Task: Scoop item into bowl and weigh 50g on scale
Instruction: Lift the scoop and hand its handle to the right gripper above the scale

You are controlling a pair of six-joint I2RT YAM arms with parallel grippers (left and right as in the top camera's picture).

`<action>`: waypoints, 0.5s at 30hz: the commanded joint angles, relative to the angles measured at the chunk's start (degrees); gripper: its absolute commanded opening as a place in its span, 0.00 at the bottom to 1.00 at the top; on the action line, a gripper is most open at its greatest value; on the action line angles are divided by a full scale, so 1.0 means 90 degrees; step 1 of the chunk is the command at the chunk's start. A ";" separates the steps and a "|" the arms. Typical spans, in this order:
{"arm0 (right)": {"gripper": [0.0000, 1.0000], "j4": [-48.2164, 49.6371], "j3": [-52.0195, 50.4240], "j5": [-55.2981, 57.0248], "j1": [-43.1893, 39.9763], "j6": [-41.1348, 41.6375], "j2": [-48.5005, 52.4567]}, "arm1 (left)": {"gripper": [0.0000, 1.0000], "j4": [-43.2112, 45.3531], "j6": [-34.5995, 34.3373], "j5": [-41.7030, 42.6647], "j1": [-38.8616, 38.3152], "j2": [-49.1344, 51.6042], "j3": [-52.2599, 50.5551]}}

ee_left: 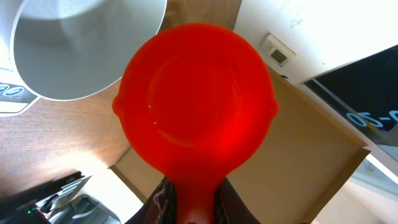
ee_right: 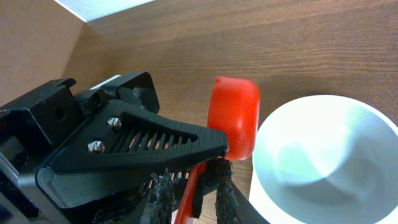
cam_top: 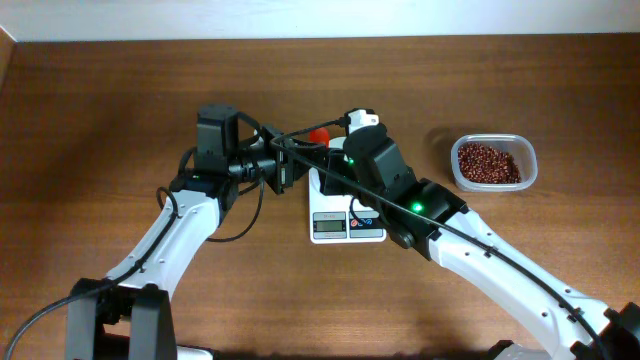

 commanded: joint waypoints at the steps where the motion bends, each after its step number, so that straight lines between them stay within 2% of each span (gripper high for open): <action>1: 0.22 0.0066 0.0109 0.0214 0.0022 0.0010 0.0041 | 0.00 -0.0007 0.0104 0.0170 -0.0022 -0.0121 0.0002; 7: 0.19 0.0058 0.0109 0.0216 0.0022 0.0010 0.0041 | 0.00 -0.0007 0.0104 0.0194 -0.0022 -0.0121 0.0002; 13: 0.21 0.0049 0.0109 0.0211 0.0022 0.0010 0.0046 | 0.00 -0.0005 0.0102 0.0216 -0.0022 -0.0121 0.0002; 15: 0.25 0.0015 0.0107 0.0206 0.0022 0.0010 0.0049 | 0.00 -0.0005 0.0102 0.0216 -0.0022 -0.0121 0.0002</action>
